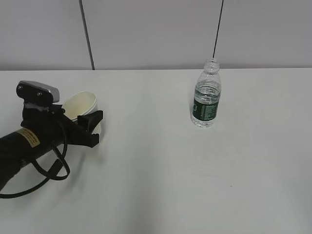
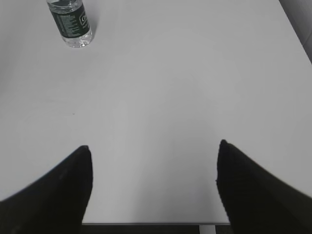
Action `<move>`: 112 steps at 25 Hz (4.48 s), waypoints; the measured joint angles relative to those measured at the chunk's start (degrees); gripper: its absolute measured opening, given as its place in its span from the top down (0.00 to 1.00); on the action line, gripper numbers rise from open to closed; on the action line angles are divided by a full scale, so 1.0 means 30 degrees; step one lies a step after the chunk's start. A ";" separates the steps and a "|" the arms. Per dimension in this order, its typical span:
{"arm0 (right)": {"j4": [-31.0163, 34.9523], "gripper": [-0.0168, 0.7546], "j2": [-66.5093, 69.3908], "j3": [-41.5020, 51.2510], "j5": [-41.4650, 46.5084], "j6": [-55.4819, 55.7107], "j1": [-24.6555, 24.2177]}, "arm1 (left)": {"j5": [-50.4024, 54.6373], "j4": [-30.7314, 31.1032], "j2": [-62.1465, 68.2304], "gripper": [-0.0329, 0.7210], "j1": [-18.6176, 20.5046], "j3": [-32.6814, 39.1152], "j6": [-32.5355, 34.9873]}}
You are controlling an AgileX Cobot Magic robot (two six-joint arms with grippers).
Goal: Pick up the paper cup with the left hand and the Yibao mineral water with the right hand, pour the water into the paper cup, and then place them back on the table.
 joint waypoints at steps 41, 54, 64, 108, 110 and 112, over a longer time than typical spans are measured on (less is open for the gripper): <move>-0.6360 0.22 2.6387 0.2149 -3.3738 0.3037 0.1697 | 0.7790 0.5879 -0.6828 0.43 -0.1560 0.0113 -0.5036; -0.3230 0.17 3.5035 -0.0851 -3.9496 0.2308 0.5102 | 0.7790 0.5887 -0.6828 0.43 -0.1560 0.0113 -0.5058; -0.3049 0.11 3.9220 -0.3557 -4.1561 0.2308 0.5102 | 0.7790 0.5887 -0.6828 0.43 -0.1560 0.0113 -0.5058; -0.7155 0.39 4.1468 -0.8896 -4.0585 0.3119 0.5575 | 0.8193 0.7178 -0.6828 0.43 -0.1560 0.0113 -0.6270; -0.7527 0.38 4.0999 -0.9198 -4.0098 0.3119 0.5958 | 0.8334 0.7438 -0.6828 0.43 -0.1560 0.0113 -0.6287; -0.7820 0.38 4.0727 -0.9540 -3.9677 0.3119 0.6495 | 0.8554 0.7624 -0.6828 0.43 -0.1560 0.0113 -0.6342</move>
